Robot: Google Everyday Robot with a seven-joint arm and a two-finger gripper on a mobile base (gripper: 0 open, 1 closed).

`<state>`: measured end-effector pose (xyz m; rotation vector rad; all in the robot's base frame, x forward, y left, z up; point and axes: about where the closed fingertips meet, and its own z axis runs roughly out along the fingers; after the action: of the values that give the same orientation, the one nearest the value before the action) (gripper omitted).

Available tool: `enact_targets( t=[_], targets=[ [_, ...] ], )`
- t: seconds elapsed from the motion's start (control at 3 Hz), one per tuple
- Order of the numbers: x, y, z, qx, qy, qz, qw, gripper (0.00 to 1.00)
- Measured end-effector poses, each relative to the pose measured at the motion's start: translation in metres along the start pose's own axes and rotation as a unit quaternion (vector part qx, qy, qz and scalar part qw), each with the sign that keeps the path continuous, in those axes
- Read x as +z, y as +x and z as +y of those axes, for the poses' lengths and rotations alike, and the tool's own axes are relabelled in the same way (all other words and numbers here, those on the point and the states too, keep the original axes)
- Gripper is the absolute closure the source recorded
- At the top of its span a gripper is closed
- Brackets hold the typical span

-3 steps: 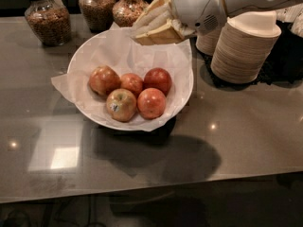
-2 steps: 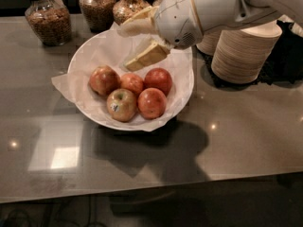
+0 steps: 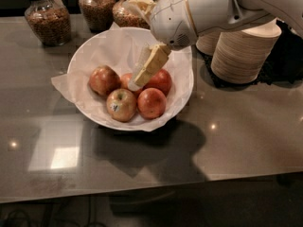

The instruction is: Pick apple from white bowl

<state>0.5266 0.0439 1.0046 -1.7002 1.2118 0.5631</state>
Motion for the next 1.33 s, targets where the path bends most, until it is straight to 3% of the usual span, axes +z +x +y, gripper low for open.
enact_targets(
  t=[0.33,0.67,1.0,1.33],
  targets=[
    [0.026,0.004,-0.008,0.001,-0.011,-0.009,0.9999,0.00],
    [0.049,0.013,-0.011,0.016,-0.023,-0.014,0.9995,0.14],
    [0.063,0.018,-0.010,0.034,-0.029,-0.017,0.9989,0.19],
    [0.072,0.026,-0.005,0.052,-0.036,-0.014,0.9979,0.18]
  ],
)
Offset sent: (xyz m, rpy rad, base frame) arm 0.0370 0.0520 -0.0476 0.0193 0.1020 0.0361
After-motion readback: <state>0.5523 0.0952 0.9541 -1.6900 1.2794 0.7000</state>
